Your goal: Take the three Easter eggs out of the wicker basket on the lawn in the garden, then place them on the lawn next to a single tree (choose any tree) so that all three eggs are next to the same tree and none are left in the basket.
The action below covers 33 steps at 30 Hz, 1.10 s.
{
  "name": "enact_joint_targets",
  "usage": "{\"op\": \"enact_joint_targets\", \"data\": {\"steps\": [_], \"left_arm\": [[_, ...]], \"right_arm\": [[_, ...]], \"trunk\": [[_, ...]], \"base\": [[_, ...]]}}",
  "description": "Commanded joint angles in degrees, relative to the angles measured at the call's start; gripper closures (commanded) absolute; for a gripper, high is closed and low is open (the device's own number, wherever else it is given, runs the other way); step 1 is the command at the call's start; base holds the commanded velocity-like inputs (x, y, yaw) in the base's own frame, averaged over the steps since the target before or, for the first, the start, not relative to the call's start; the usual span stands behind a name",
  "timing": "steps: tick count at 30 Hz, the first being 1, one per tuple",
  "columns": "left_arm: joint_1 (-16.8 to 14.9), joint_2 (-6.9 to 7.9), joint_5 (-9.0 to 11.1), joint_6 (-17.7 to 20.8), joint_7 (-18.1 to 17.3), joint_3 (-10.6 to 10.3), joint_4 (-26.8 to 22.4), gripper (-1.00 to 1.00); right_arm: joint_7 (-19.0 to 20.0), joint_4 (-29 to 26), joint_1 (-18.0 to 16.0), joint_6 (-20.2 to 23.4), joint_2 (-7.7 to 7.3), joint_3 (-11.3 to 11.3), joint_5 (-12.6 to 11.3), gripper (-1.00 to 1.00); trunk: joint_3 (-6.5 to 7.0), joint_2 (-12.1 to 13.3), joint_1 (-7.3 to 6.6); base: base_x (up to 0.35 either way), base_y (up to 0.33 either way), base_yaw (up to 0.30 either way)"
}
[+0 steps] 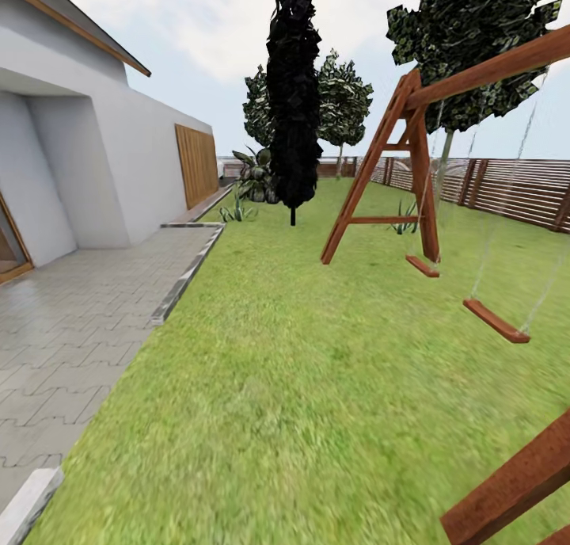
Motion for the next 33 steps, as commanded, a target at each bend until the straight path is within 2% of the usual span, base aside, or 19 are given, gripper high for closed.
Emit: {"op": "enact_joint_targets", "data": {"steps": [1, 11, 33], "left_arm": [[0.0, 0.02, 0.0, -0.2, 0.1, -0.3, 0.1, -1.0], [0.0, 0.03, 0.0, -0.2, 0.1, -0.3, 0.0, -1.0], [0.0, 0.03, -0.1, -0.2, 0.1, -0.3, 0.0, -1.0]], "right_arm": [[0.0, -0.1, 0.0, -0.1, -0.01, 0.2, 0.0, -1.0], [0.0, -0.1, 0.0, 0.0, -0.01, 0.2, 0.0, -1.0], [0.1, -0.1, 0.0, 0.0, -0.04, 0.2, 0.0, -1.0]], "trunk": [[-0.09, -0.1, 0.05], [-0.09, -0.1, 0.05], [-0.09, -0.1, 0.05]], "base": [[0.338, 0.0, 0.0], [0.337, 0.058, 0.0], [0.324, 0.159, 0.0]]}}
